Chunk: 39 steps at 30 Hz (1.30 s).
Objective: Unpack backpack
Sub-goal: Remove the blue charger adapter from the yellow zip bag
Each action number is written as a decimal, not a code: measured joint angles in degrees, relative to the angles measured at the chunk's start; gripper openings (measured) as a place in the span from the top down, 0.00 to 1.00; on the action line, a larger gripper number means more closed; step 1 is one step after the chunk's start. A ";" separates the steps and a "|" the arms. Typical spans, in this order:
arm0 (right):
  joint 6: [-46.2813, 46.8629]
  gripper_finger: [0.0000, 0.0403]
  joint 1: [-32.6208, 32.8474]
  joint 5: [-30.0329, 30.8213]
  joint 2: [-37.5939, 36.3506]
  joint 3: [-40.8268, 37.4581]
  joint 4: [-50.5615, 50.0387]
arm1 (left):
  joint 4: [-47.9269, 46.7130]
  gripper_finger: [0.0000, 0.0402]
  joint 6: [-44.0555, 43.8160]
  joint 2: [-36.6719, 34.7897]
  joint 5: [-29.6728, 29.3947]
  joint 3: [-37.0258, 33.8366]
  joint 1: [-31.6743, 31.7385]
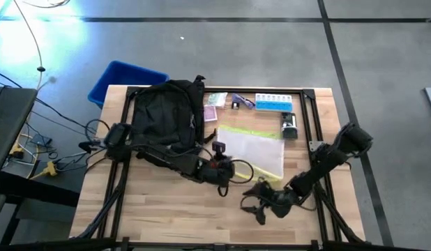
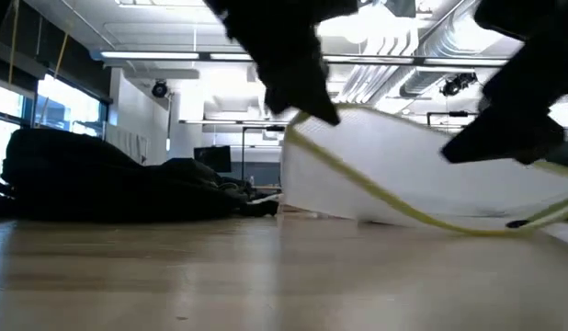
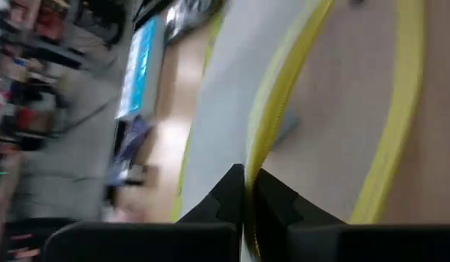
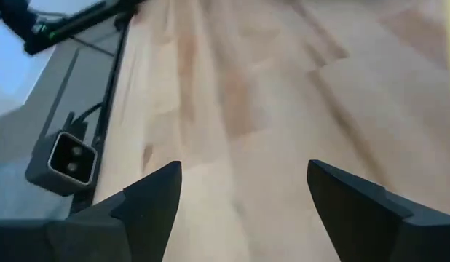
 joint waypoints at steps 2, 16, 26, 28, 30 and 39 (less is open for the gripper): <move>-1.72 0.33 -1.45 -0.02 1.38 3.37 -4.24 | -0.06 1.00 -3.94 -0.56 4.60 0.06 -0.81; 12.41 0.41 -7.26 8.88 1.60 13.76 -43.98 | 0.06 1.00 -4.37 1.04 11.97 -0.11 -1.65; 2.03 0.49 -14.96 8.54 1.54 13.70 -45.26 | 2.07 1.00 -3.85 1.04 14.36 -0.11 -2.40; 1.12 0.47 -17.52 7.21 1.54 13.70 -45.58 | 2.00 1.00 -4.02 1.04 15.47 -0.11 -2.78; -0.74 0.43 -20.07 5.06 1.51 13.70 -45.07 | 2.04 1.00 -4.01 1.04 16.27 -0.11 -3.25; -17.96 0.20 -27.04 -7.77 1.51 13.68 -31.10 | -0.95 1.00 -5.40 1.04 16.32 -0.11 -6.04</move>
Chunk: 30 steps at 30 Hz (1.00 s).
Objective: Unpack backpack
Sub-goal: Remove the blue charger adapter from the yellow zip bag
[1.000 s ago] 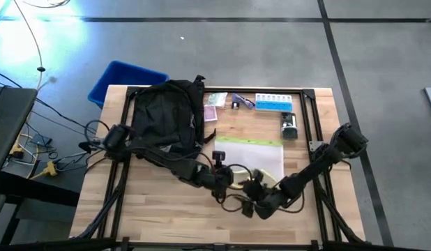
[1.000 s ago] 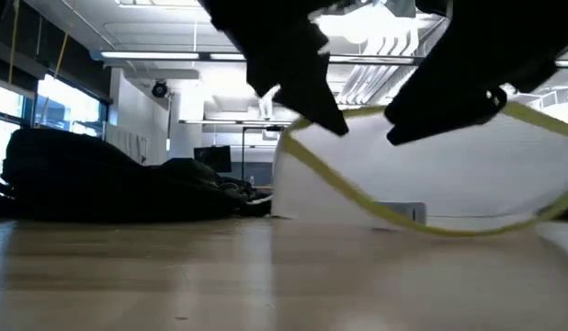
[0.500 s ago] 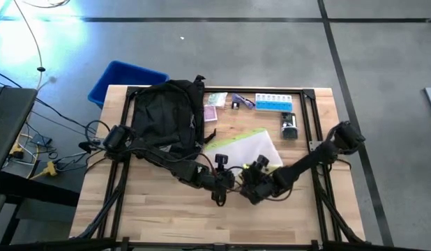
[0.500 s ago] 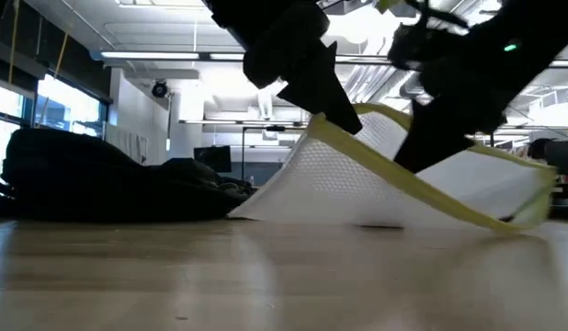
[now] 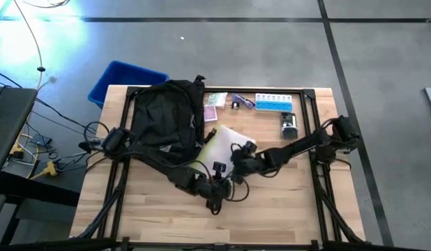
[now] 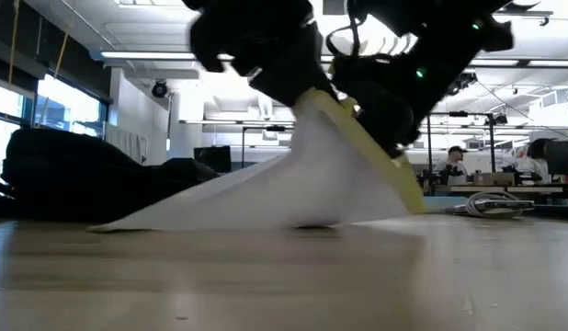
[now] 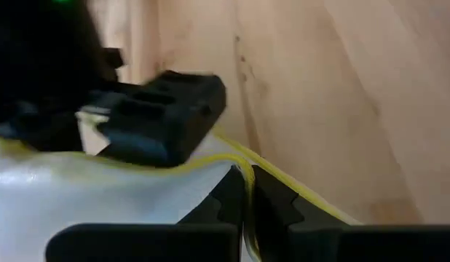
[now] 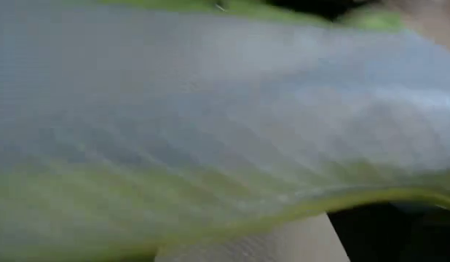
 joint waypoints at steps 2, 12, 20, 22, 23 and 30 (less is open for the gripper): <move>-3.69 0.18 -0.14 -3.11 0.01 0.00 4.03 | -1.57 1.00 -1.43 0.00 -0.04 0.02 -0.69; -7.97 0.17 1.41 -6.91 6.35 0.02 17.78 | -15.51 1.00 -11.07 0.00 -11.98 0.02 -9.45; -8.63 0.17 3.63 -2.51 11.05 3.93 21.72 | -23.08 1.00 -21.14 0.00 -22.43 0.02 -17.00; -10.94 0.17 3.63 -2.90 12.69 5.91 22.43 | -25.69 1.00 -23.72 0.00 -23.52 0.02 -18.22; -12.37 0.17 3.59 -3.17 13.67 7.09 22.86 | -26.84 1.00 -25.24 0.00 -24.02 -0.01 -18.80; -19.13 0.17 1.08 -10.14 20.13 16.05 22.85 | -27.03 1.00 -33.08 -0.02 -25.65 -5.10 -21.30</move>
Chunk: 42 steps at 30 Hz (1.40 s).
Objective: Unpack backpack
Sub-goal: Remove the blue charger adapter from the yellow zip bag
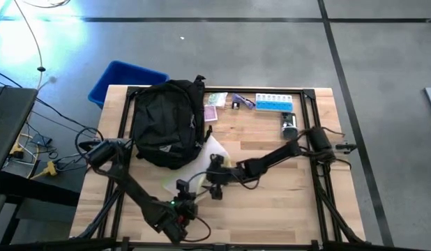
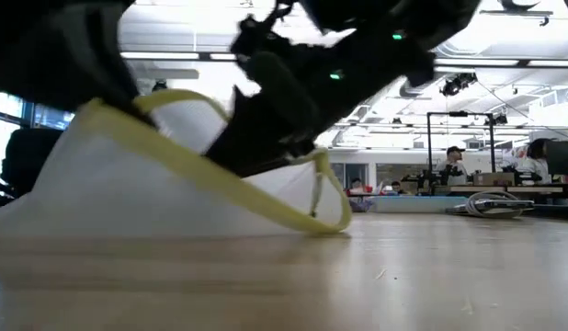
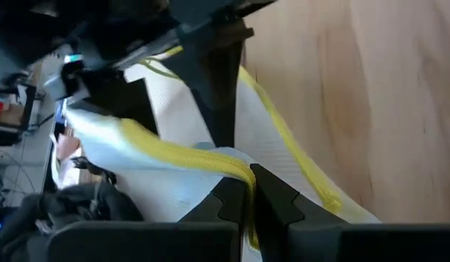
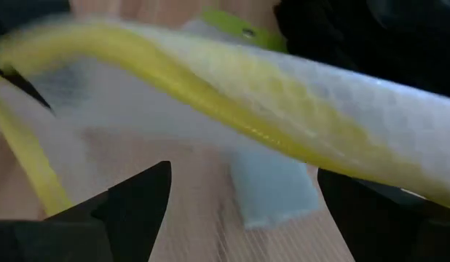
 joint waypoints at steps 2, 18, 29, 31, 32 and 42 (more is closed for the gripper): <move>-1.22 0.17 -0.78 -1.28 1.72 1.92 -0.28 | -0.12 1.00 -2.49 0.00 -0.08 -1.80 -0.47; 0.76 0.33 -4.75 -7.40 8.05 8.37 -9.07 | 0.06 1.00 -6.38 0.00 -1.24 -3.90 -1.18; 4.49 0.58 0.45 -8.27 2.18 10.79 -29.82 | -1.40 1.00 -10.10 0.00 -1.22 -4.25 -0.81; 5.57 0.58 2.36 -8.03 0.43 10.79 -35.06 | -1.25 1.00 -10.41 0.02 -1.20 -4.27 -0.79; 5.91 0.58 3.46 -7.99 -0.71 10.79 -37.73 | -1.31 1.00 -10.49 0.01 -1.20 -4.28 -0.79; 8.85 0.58 13.95 8.58 -15.30 10.64 -53.32 | -0.82 1.00 -10.50 0.00 -0.90 -4.30 -0.77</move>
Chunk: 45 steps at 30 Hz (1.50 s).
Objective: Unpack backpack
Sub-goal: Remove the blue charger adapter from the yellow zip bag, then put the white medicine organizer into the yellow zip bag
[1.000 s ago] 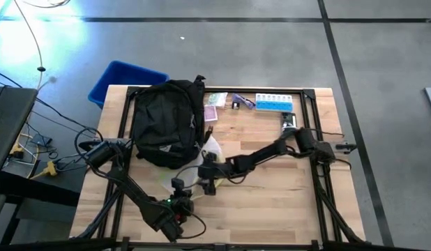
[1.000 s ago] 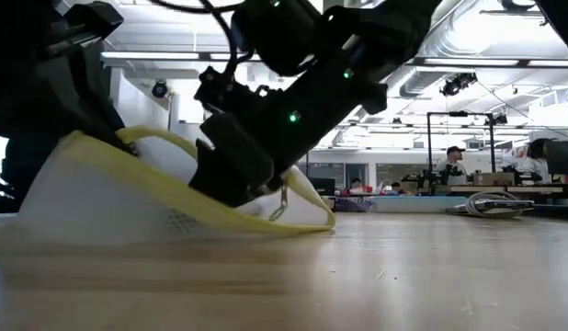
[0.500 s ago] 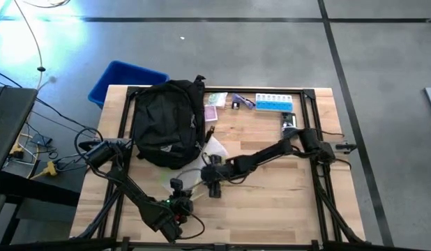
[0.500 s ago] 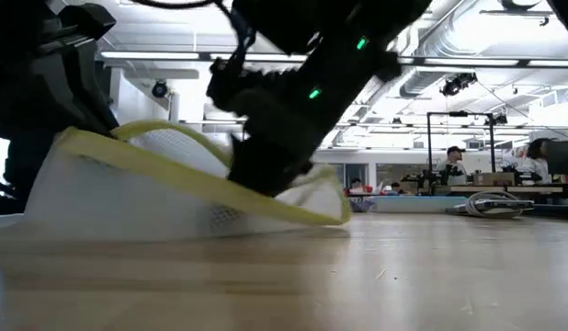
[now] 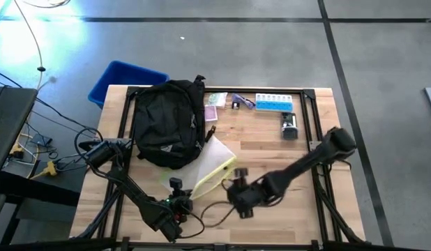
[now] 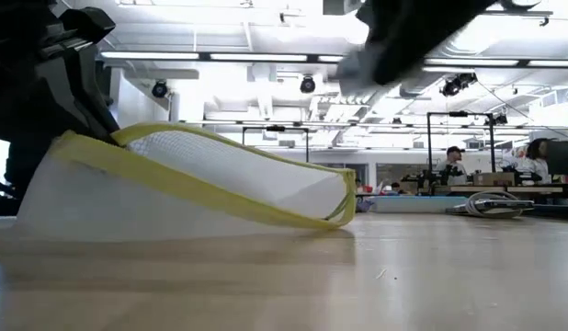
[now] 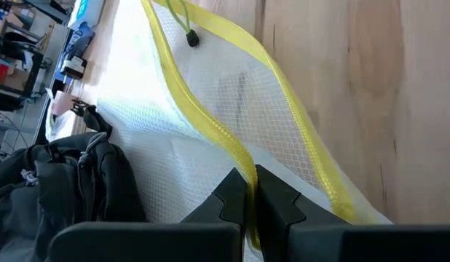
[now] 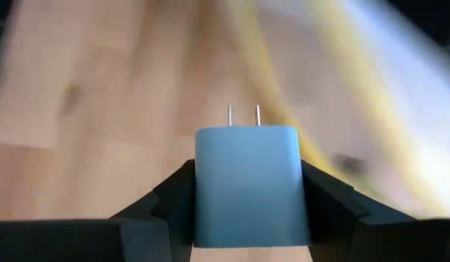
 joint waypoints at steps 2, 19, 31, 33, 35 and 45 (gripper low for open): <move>0.78 0.58 -1.66 7.37 -3.07 0.00 -3.99 | 0.17 1.00 0.60 0.00 0.21 0.00 0.00; -2.08 0.58 -48.75 -14.75 8.72 -5.85 40.34 | 1.55 1.00 2.08 0.00 0.76 0.00 -0.17; 0.73 0.19 -50.13 -20.04 16.37 4.76 25.64 | 2.10 1.00 -2.76 0.00 1.14 0.00 -1.17; -0.54 0.12 -49.67 -18.43 15.95 6.65 20.62 | 2.35 1.00 -3.31 0.01 1.14 0.00 -1.49; -3.13 0.08 -48.36 -14.63 14.67 8.48 14.92 | 2.60 1.00 -3.48 0.00 1.24 0.00 -1.51; -11.69 0.12 -32.47 13.03 -1.04 -0.55 -8.89 | 4.17 1.00 -7.52 0.00 -0.37 0.00 -1.98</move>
